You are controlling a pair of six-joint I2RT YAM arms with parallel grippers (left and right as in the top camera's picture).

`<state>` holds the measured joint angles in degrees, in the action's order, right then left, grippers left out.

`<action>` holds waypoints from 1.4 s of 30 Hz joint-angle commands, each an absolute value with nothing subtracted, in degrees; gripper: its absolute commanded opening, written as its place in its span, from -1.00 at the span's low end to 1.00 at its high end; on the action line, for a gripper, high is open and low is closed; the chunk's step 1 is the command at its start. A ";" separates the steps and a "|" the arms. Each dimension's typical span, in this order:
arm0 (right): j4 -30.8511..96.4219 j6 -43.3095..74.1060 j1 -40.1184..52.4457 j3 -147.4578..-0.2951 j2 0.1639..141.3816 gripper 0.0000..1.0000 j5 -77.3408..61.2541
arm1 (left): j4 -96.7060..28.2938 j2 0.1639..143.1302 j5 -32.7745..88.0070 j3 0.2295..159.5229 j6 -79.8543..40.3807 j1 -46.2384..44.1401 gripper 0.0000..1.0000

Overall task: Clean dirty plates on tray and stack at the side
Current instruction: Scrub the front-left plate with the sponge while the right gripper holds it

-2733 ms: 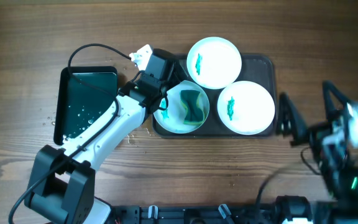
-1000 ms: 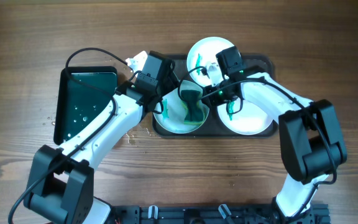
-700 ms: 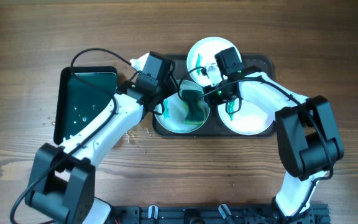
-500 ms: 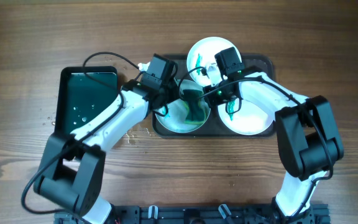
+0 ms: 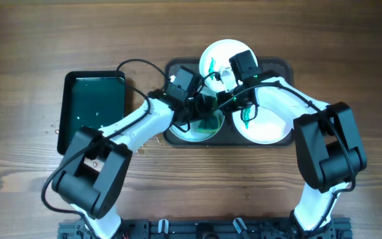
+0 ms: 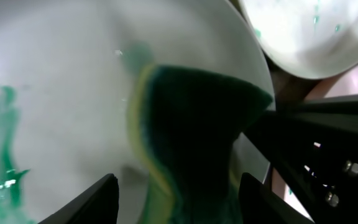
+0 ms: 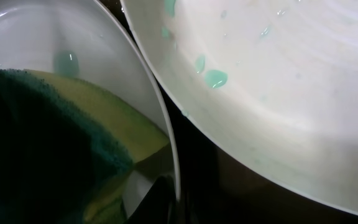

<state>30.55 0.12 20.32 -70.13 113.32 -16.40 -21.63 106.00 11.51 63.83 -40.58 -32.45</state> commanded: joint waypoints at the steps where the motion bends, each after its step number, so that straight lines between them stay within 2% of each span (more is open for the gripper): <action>1: 30.70 0.45 20.40 -70.83 114.89 -0.77 -15.05 | -19.09 107.00 12.40 64.07 -39.18 -33.82 0.18; 5: 30.96 0.45 20.40 -70.83 114.91 -0.77 -15.05 | -19.46 107.18 11.20 64.07 -39.20 -33.91 0.02; 7: 30.94 0.45 20.40 -70.83 114.91 -0.77 -15.05 | -20.69 107.59 9.15 64.07 -39.20 -33.91 -0.16; 13: 30.94 0.43 20.40 -70.83 114.89 -0.77 -15.05 | -22.09 110.39 8.10 64.07 -39.20 -33.98 -0.17; 17: 31.07 0.43 20.40 -70.83 114.91 -0.78 -15.03 | -22.09 110.41 7.07 64.10 -39.20 -33.82 -0.48; 21: 31.33 0.43 20.40 -70.83 114.91 -0.78 -15.00 | -25.43 110.26 0.82 64.10 -39.20 -32.36 -0.92; 29: 31.29 0.38 20.40 -70.83 114.91 -0.78 -15.00 | -35.77 108.38 -13.65 64.10 -39.18 -28.05 -0.92; 34: 31.22 0.36 20.40 -70.83 114.91 -0.78 -15.00 | -36.75 106.00 -19.42 64.10 -38.94 -27.42 -0.92; 39: 31.27 0.40 20.40 -70.83 114.91 -0.79 -15.00 | -33.93 102.13 -18.33 64.12 -38.74 -27.42 -0.92; 42: 31.31 0.43 20.40 -70.83 114.89 -0.80 -15.03 | -29.78 100.44 -7.92 64.10 -38.76 -27.40 -0.92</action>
